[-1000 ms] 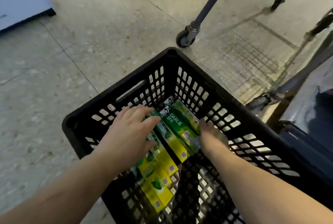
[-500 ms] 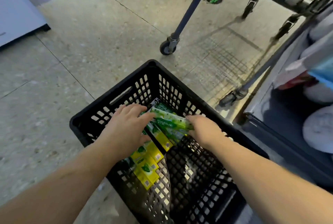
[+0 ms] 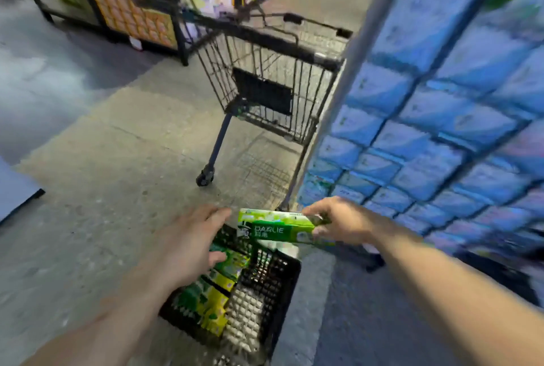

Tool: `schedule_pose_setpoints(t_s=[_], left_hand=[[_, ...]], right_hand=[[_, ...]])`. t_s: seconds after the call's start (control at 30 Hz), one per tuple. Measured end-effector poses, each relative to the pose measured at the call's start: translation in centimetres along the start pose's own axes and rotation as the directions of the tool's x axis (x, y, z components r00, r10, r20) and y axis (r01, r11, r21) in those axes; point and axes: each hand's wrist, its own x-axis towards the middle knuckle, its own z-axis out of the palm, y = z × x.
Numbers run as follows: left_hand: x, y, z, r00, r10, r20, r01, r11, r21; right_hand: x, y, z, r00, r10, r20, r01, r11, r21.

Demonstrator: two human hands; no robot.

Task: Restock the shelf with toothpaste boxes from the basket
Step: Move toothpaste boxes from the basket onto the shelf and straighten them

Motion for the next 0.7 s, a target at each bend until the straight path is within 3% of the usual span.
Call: schedule_pose_setpoints(t_s=[0.13,0.33,0.5,0.7], left_hand=[[-0.6,8.0,-12.0,0.973,0.217,-0.084,-0.209,0.973,0.097],[-1.6,21.9,-22.5,0.811,0.534,-0.241,-0.455,0.833,0.315],[-5.0,35.3,-24.7,0.694,0.661,-0.284,-0.553,0.743,0.378],[-10.0,51.2,-23.2,0.559,0.757,-0.338,-0.677,0.652,0.340]], right_hand=[[-11.7,-1.3,-9.1,0.994,0.056,-0.093,-0.063,0.995,-0.072],[-30.1,0.9,-15.9,0.909,0.246,-0.336,-0.266,0.964,-0.014],[-44.8,5.4,-15.3,0.793,0.352,-0.496,-0.381,0.923,0.046],[-62.0,11.6,-12.4,0.627,0.470,-0.621,-0.471,0.864,0.178]])
